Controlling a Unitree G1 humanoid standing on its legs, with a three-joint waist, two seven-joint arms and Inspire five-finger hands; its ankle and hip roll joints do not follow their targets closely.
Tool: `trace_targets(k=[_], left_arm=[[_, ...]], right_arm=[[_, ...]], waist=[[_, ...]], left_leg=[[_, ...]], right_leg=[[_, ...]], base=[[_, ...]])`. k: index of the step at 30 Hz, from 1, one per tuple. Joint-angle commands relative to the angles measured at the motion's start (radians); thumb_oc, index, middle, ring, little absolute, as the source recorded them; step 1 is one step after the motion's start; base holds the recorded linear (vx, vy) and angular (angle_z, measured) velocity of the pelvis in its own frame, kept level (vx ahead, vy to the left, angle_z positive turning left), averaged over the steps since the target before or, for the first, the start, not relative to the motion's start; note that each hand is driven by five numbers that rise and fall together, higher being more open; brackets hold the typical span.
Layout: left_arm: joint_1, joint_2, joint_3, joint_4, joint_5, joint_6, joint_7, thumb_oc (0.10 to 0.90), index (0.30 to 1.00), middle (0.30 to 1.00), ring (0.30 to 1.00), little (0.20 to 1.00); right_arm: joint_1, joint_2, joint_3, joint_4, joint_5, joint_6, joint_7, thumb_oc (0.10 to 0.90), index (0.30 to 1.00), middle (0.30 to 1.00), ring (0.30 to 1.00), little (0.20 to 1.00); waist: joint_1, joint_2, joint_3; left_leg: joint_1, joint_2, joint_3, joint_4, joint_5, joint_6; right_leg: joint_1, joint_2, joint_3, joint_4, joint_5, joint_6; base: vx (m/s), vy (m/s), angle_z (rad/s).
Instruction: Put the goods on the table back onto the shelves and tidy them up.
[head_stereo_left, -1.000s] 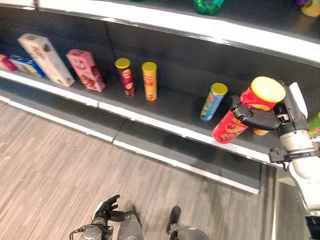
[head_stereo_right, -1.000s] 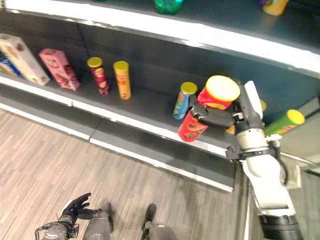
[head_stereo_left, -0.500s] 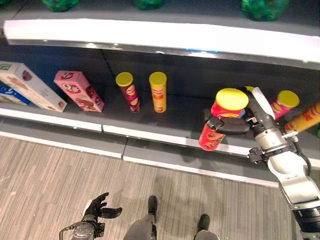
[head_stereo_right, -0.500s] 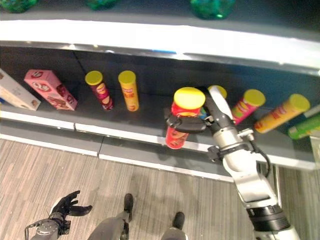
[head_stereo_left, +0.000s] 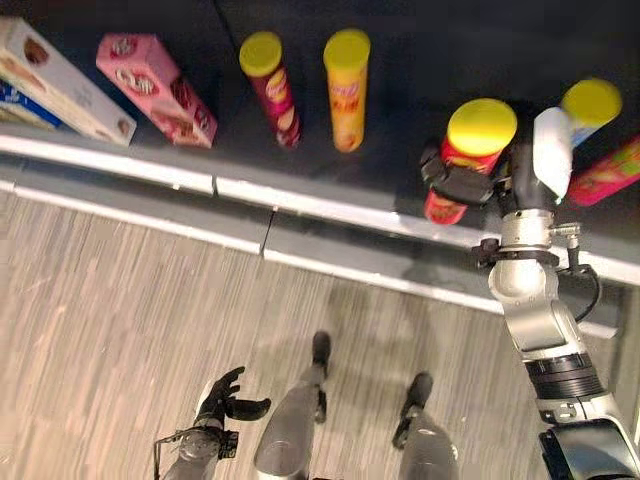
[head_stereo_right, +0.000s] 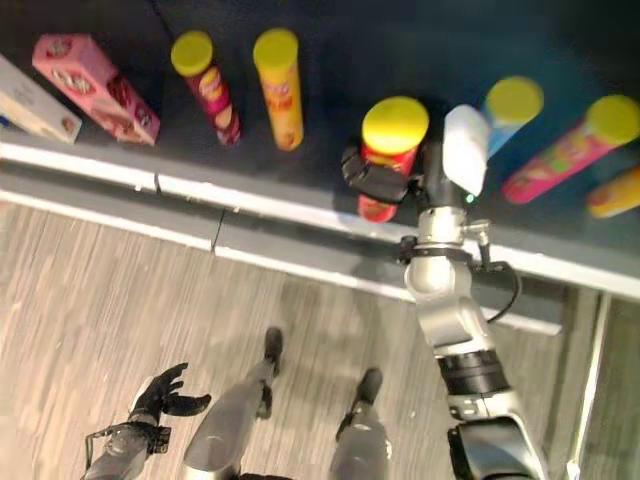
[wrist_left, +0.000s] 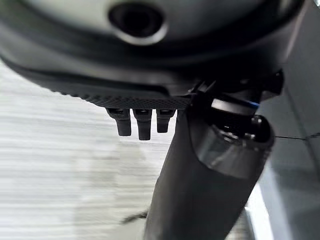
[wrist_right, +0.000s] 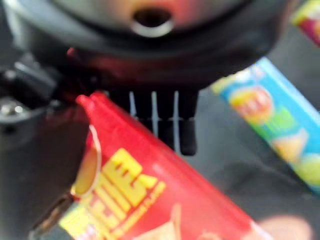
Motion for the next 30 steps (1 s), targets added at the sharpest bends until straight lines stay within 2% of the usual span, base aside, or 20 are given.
trace_targets(k=[1,7,16,26,30], left_arm=[[0.049,0.08,0.01,-0.015,-0.012,-0.038,0.052,0.8,0.9,0.9,0.9,0.9],[0.049,0.087,-0.003,-0.024,-0.007,-0.044,0.049,0.8,0.9,0.9,0.9,0.9],[0.035,0.093,-0.028,-0.03,0.003,-0.05,0.049,0.8,0.9,0.9,0.9,0.9],[0.012,0.097,-0.06,-0.07,-0.017,-0.068,0.055,0.8,0.9,0.9,0.9,0.9],[0.004,0.097,-0.07,-0.078,-0.019,-0.072,0.057,0.8,0.9,0.9,0.9,0.9]], right_arm=[[-0.15,-0.047,-0.044,-0.12,-0.062,-0.047,-0.158,0.4,0.3,0.3,0.3,0.3],[-0.202,-0.102,-0.079,-0.07,-0.075,-0.022,-0.226,0.4,0.3,0.3,0.3,0.3],[-0.238,-0.151,-0.125,-0.014,-0.061,-0.003,-0.313,0.4,0.3,0.3,0.3,0.3],[-0.284,-0.141,-0.146,0.11,0.067,-0.02,-0.392,0.4,0.3,0.3,0.3,0.3],[-0.302,-0.168,-0.148,0.171,0.099,-0.017,-0.418,0.4,0.3,0.3,0.3,0.3]], waist=[[0.025,-0.041,-0.069],[0.041,-0.006,-0.051],[0.052,0.019,-0.049],[0.072,0.065,-0.042],[0.084,0.082,-0.041]], left_leg=[[0.034,0.114,-0.025,0.108,-0.158,-0.063],[-0.009,0.103,-0.05,0.105,-0.147,-0.069],[-0.05,0.086,-0.07,0.092,-0.133,-0.073],[-0.087,0.06,-0.091,0.073,-0.116,-0.07],[-0.099,0.047,-0.102,0.057,-0.105,-0.072]], right_leg=[[-0.07,-0.13,0.006,0.077,0.039,0.042],[-0.101,-0.142,-0.016,0.096,0.032,0.046],[-0.117,-0.151,-0.042,0.088,0.037,0.052],[-0.129,-0.166,-0.069,0.071,0.049,0.061],[-0.13,-0.172,-0.087,0.062,0.053,0.066]], base=[[-0.04,-0.012,0.11],[-0.03,-0.019,0.17],[0.0,-0.015,0.09],[0.02,-0.003,0.07],[0.03,-0.015,0.06]])
